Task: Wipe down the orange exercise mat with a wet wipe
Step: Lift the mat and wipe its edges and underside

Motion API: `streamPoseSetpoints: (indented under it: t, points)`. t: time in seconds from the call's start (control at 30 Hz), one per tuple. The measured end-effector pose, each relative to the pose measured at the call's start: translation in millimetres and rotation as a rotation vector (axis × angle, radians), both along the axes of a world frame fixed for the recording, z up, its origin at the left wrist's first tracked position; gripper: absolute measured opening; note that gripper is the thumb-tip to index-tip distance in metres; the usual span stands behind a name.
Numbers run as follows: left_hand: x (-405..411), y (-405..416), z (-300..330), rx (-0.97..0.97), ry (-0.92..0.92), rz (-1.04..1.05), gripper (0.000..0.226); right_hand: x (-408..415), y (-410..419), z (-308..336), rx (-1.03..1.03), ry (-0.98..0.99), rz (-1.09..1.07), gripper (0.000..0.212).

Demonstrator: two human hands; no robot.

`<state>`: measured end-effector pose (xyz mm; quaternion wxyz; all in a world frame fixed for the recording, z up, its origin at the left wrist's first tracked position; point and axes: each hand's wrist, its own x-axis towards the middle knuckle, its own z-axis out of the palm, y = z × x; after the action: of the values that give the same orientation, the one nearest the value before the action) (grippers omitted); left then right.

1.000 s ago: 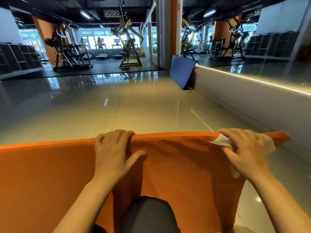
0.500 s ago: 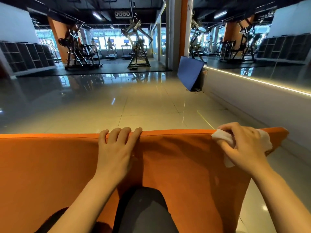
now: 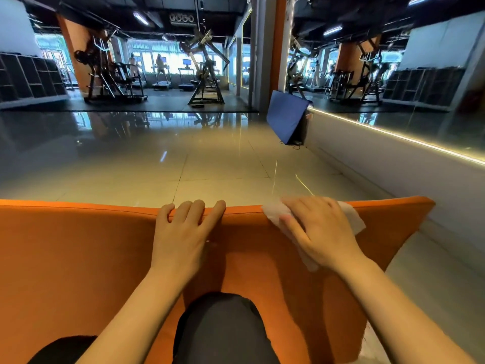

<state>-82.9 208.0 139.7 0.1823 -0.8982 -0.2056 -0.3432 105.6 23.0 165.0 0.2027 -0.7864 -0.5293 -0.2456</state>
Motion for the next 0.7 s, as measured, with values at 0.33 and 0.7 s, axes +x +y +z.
streamPoseSetpoints:
  t: [0.33,0.7]
  points:
    - [10,4,-15,0.08,-0.201,-0.15,0.097,96,-74,-18,0.29,0.094,-0.44,0.061]
    - [26,21,-33,0.041,-0.181,-0.171,0.08,-18,70,-28,0.143,-0.002,0.035,0.039]
